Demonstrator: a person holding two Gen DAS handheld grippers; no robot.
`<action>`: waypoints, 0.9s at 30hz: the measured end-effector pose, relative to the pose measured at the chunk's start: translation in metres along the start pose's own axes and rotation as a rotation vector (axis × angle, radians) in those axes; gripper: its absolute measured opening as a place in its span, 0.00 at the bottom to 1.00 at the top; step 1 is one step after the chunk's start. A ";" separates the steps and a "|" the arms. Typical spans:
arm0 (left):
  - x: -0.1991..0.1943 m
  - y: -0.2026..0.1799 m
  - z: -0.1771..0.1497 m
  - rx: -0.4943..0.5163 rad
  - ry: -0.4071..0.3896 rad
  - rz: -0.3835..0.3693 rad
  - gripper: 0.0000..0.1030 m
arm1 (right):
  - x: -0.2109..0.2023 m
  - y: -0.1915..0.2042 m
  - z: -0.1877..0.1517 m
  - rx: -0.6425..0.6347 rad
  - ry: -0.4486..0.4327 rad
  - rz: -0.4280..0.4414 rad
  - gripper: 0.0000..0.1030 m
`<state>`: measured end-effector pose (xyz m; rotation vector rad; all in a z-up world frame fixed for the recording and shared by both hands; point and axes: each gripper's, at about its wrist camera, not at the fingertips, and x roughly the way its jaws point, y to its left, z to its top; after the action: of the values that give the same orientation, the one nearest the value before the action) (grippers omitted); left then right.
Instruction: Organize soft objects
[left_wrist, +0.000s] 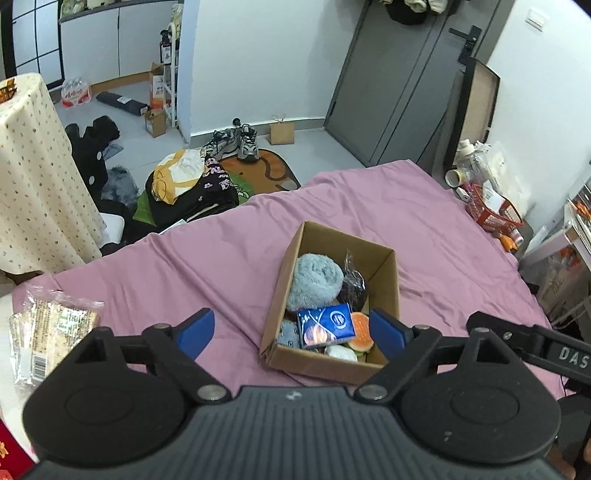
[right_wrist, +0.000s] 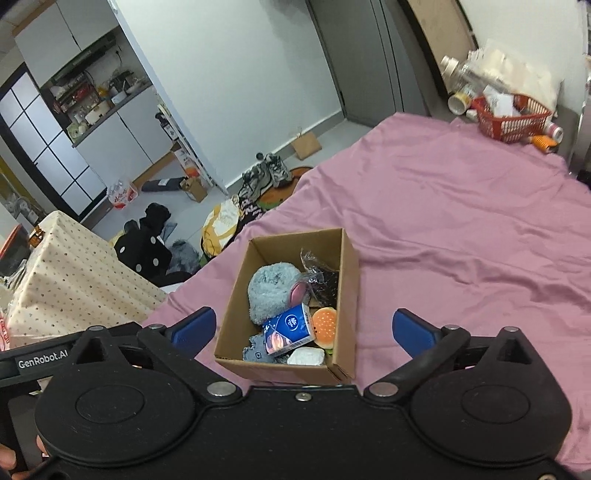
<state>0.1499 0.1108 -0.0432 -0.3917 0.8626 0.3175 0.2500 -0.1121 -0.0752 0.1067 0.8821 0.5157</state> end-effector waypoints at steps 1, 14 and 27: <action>-0.004 -0.001 -0.002 0.007 -0.001 -0.001 0.87 | -0.005 0.000 -0.002 -0.003 -0.009 -0.004 1.00; -0.057 -0.010 -0.029 0.083 -0.070 0.003 0.91 | -0.062 -0.004 -0.026 0.006 -0.115 -0.037 1.00; -0.087 -0.016 -0.059 0.124 -0.098 -0.031 0.93 | -0.100 -0.008 -0.052 -0.002 -0.147 -0.080 1.00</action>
<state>0.0638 0.0596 -0.0064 -0.2717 0.7753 0.2505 0.1617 -0.1722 -0.0397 0.1054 0.7395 0.4287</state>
